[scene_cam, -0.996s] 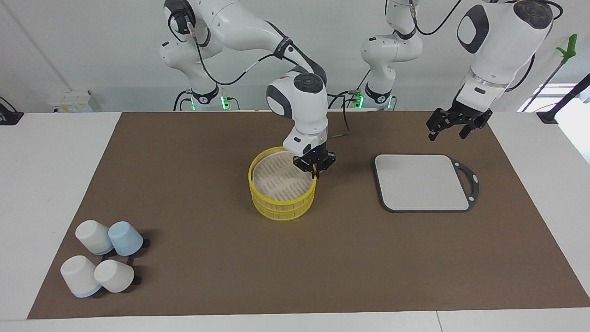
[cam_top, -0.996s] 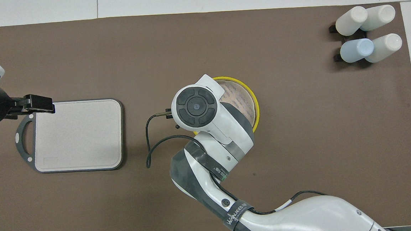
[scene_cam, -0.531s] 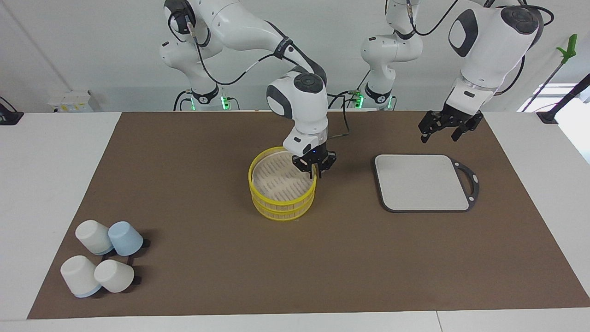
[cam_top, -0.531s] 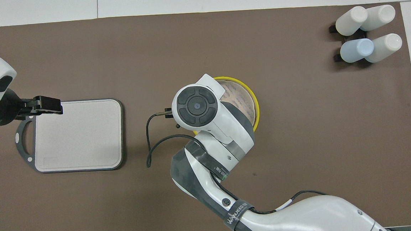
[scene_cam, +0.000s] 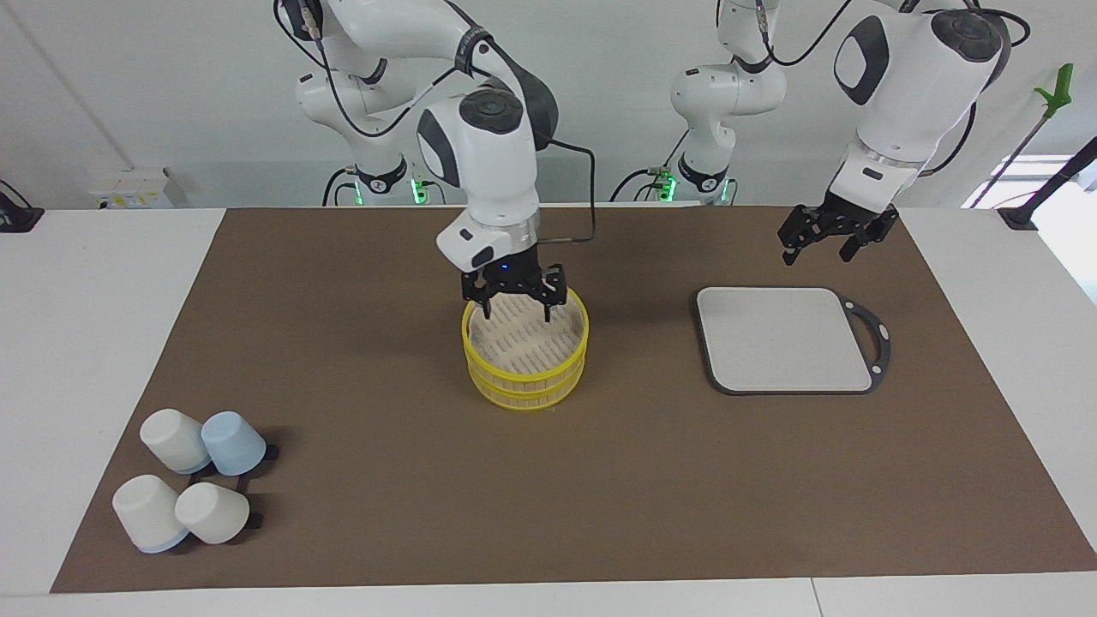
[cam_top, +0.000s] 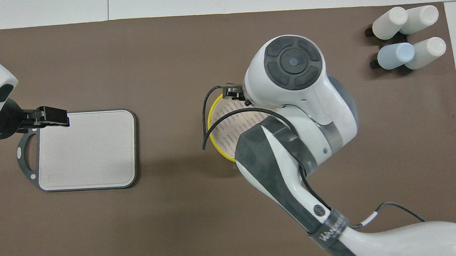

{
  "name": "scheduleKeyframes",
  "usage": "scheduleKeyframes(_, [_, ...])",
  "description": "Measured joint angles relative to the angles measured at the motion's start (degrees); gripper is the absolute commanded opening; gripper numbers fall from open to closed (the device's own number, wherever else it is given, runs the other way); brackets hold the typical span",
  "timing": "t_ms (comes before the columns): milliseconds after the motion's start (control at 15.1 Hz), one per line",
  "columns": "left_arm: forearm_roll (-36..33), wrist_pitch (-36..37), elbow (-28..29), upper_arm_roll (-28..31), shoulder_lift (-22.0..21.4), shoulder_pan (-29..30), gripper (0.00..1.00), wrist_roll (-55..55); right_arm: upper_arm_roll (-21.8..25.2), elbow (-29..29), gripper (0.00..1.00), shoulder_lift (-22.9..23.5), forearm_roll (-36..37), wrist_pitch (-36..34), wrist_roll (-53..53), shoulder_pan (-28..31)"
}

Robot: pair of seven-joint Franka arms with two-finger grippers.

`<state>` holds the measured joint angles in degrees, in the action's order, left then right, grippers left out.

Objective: Place bun in steamer

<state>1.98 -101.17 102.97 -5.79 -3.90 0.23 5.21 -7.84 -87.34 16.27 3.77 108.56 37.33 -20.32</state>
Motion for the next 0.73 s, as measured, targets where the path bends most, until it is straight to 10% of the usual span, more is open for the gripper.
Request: scheduleKeyframes(730, [0.0,0.0,0.0,0.0,-0.02,0.0,1.0,0.0,0.14,-4.49,1.0,-10.62,-0.54,-13.16,-27.84,17.01])
